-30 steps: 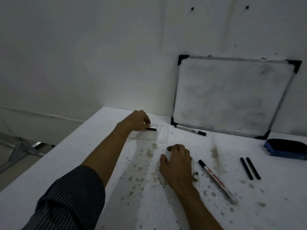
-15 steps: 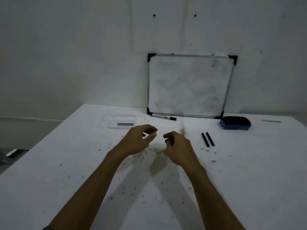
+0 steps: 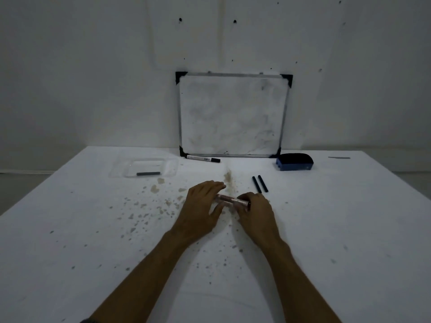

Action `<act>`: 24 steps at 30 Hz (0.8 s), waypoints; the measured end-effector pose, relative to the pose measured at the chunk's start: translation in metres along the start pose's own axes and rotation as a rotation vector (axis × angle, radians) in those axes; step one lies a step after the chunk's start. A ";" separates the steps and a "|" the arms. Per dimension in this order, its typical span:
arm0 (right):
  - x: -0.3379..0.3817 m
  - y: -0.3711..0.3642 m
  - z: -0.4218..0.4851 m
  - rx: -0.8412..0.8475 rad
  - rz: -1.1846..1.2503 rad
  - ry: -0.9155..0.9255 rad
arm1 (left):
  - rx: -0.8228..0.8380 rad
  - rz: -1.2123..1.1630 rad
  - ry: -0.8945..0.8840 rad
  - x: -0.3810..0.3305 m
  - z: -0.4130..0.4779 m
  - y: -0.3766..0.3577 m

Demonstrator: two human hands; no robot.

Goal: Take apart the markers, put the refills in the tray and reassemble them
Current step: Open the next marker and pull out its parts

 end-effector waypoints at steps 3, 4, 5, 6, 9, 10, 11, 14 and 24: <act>-0.003 0.009 0.000 0.017 0.160 -0.018 | -0.032 0.129 -0.127 -0.012 0.004 -0.001; -0.003 0.011 0.000 0.039 0.192 -0.004 | -0.046 0.170 -0.167 -0.016 0.006 -0.002; -0.003 0.013 0.000 0.060 0.225 0.017 | -0.061 0.205 -0.208 -0.021 0.008 -0.001; -0.003 0.015 -0.001 0.074 0.262 0.040 | -0.075 0.235 -0.246 -0.025 0.011 -0.001; -0.011 0.023 0.004 0.030 0.383 0.003 | -0.103 0.254 -0.287 -0.034 0.019 0.000; -0.016 0.026 0.007 -0.005 0.413 -0.054 | -0.090 0.233 -0.264 -0.035 0.023 0.000; -0.024 0.029 0.012 -0.042 0.440 -0.124 | -0.061 0.201 -0.219 -0.034 0.028 -0.001; -0.046 0.039 0.030 -0.128 0.435 -0.269 | 0.030 0.017 0.016 -0.027 0.037 -0.007; -0.064 0.019 0.065 -0.331 -0.340 -0.007 | 0.029 -0.675 0.474 0.001 0.021 -0.042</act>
Point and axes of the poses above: each hand's wrist, its own z-axis towards the middle knuckle, its own y-axis out of the back of the hand, x = y × z, the point moved 4 cm from there along z, towards the middle knuckle, and after that the axes turned 9 degrees about -z, right-handed, at the moved point
